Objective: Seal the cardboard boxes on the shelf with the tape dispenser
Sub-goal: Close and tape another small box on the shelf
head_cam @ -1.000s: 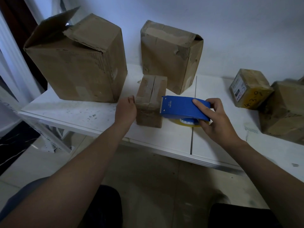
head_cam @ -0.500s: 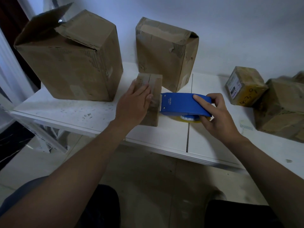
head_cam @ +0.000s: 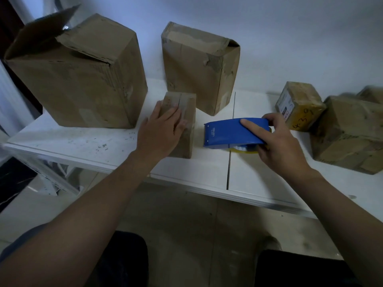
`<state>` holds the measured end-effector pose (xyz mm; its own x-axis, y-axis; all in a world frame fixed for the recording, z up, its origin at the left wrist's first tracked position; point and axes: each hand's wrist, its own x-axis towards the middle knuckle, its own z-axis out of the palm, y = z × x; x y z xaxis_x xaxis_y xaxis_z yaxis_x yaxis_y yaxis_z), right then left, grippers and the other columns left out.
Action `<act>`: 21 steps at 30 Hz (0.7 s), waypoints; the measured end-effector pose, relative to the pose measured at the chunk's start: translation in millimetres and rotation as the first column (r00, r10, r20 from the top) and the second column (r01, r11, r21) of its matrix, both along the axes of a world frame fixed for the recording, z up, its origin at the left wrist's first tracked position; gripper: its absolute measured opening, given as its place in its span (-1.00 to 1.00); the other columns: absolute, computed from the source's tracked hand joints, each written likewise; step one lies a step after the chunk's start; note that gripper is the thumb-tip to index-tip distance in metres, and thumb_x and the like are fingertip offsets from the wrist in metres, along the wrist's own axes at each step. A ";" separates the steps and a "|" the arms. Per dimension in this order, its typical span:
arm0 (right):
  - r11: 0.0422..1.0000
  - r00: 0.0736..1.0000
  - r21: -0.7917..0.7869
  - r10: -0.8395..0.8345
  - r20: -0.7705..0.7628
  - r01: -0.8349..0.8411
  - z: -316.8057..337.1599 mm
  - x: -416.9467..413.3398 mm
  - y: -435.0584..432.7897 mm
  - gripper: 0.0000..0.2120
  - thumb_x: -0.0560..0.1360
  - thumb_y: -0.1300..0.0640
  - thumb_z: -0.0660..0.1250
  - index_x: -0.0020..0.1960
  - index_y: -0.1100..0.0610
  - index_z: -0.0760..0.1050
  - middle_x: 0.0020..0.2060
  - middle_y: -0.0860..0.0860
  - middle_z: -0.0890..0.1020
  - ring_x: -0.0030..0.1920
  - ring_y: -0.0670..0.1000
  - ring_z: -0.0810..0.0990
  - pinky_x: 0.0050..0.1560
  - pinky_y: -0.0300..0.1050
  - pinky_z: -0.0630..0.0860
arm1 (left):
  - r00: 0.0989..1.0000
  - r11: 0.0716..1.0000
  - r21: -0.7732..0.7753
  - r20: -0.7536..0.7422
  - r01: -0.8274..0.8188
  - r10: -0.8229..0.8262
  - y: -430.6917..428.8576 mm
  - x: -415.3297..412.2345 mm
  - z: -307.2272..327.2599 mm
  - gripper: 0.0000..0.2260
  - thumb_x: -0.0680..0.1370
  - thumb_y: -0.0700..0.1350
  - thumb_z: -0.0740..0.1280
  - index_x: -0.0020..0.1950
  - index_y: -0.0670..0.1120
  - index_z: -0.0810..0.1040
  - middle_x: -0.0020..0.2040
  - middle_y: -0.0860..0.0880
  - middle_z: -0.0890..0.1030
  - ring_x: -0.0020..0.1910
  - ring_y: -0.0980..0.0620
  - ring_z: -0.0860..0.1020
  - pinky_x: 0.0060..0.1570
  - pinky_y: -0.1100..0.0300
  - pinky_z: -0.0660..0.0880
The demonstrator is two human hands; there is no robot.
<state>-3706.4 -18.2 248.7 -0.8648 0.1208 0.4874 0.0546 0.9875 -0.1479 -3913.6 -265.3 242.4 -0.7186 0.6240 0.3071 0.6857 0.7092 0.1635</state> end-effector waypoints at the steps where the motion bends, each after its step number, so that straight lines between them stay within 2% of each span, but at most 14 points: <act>1: 1.000 1.000 0.009 -0.014 0.010 0.014 3.2 -1.8 -5.4 -0.29 0.46 0.25 0.38 0.54 -0.13 0.32 0.25 0.19 0.35 0.17 0.20 0.44 -0.25 0.07 0.61 | 1.000 1.000 -0.009 0.009 -0.022 0.022 2.1 2.0 1.6 -0.28 0.57 0.41 -0.21 0.60 0.08 0.23 0.60 0.07 0.23 0.62 -0.11 0.06 0.46 -0.31 0.22; 4: 0.998 0.998 0.018 -0.064 0.027 0.063 14.3 -8.1 -22.6 -0.33 0.48 0.24 0.39 0.52 -0.14 0.36 0.23 0.19 0.37 0.16 0.21 0.45 -0.24 0.07 0.58 | 0.997 0.997 -0.025 0.038 -0.067 0.068 7.2 9.5 7.4 -0.11 0.43 0.56 -0.24 0.60 0.11 0.20 0.61 0.09 0.20 0.62 -0.10 0.03 0.47 -0.34 0.14; 7: 0.989 0.989 0.071 -0.137 0.055 0.133 26.2 -14.6 -40.3 -0.33 0.47 0.21 0.47 0.51 -0.13 0.37 0.21 0.21 0.39 0.15 0.23 0.45 -0.19 0.11 0.57 | 0.996 0.996 -0.026 0.040 -0.081 0.082 8.4 12.8 11.0 -0.01 0.34 0.61 -0.31 0.59 0.11 0.22 0.60 0.10 0.21 0.62 -0.11 0.04 0.45 -0.36 0.11; 9: 0.972 0.974 0.129 -0.209 0.090 0.196 34.5 -18.6 -51.0 -0.35 0.50 0.13 0.47 0.52 -0.15 0.32 0.23 0.19 0.39 0.17 0.22 0.44 -0.10 0.11 0.58 | 0.995 0.995 -0.037 0.036 -0.090 0.091 10.0 15.9 12.3 -0.04 0.37 0.59 -0.27 0.59 0.09 0.23 0.60 0.09 0.23 0.62 -0.11 0.04 0.46 -0.35 0.10; 11: 0.957 0.959 0.166 -0.260 0.117 0.239 41.1 -22.4 -59.2 -0.39 0.54 0.04 0.42 0.52 -0.18 0.29 0.24 0.18 0.38 0.20 0.22 0.44 -0.03 0.09 0.57 | 0.994 0.994 -0.047 0.029 -0.103 0.104 14.5 20.5 11.2 -0.17 0.48 0.52 -0.14 0.59 0.07 0.23 0.60 0.08 0.24 0.62 -0.11 0.04 0.48 -0.34 0.11; 14: 0.939 0.937 0.185 -0.318 0.147 0.290 46.6 -30.1 -67.6 -0.44 0.57 0.00 0.38 0.51 -0.18 0.29 0.22 0.18 0.36 0.16 0.22 0.44 -0.17 0.00 0.45 | 0.994 0.993 -0.040 0.022 -0.110 0.111 17.7 24.9 9.9 -0.20 0.48 0.47 -0.12 0.59 0.05 0.23 0.60 0.07 0.24 0.62 -0.09 0.04 0.47 -0.33 0.15; 17: 0.885 0.859 0.305 -0.434 0.272 0.351 41.9 -35.3 -67.0 -0.45 0.59 0.05 0.33 0.52 -0.17 0.25 0.23 0.20 0.31 0.18 0.26 0.41 -0.25 -0.02 0.34 | 0.993 0.994 -0.014 0.040 -0.109 0.110 17.4 22.2 8.2 -0.22 0.48 0.43 -0.11 0.59 0.05 0.21 0.61 0.05 0.22 0.62 -0.10 0.05 0.48 -0.31 0.14; 19: 0.896 0.809 0.212 -0.445 0.385 0.391 37.5 -36.0 -55.2 -0.39 0.57 0.13 0.31 0.55 -0.18 0.23 0.24 0.18 0.31 0.20 0.26 0.40 -0.20 0.01 0.38 | 0.994 0.995 0.007 0.041 -0.101 0.100 17.1 20.7 7.1 -0.23 0.49 0.42 -0.08 0.60 0.05 0.20 0.61 0.04 0.21 0.61 -0.10 0.05 0.49 -0.30 0.15; 21: 0.899 0.820 -0.039 -0.381 0.427 0.437 36.2 -36.3 -36.7 -0.33 0.49 0.24 0.28 0.53 -0.17 0.29 0.23 0.15 0.38 0.15 0.24 0.47 -0.13 -0.01 0.42 | 0.995 0.995 0.031 0.044 -0.091 0.089 17.3 20.4 5.7 -0.23 0.49 0.43 -0.09 0.59 0.03 0.21 0.60 0.03 0.23 0.61 -0.10 0.07 0.47 -0.30 0.19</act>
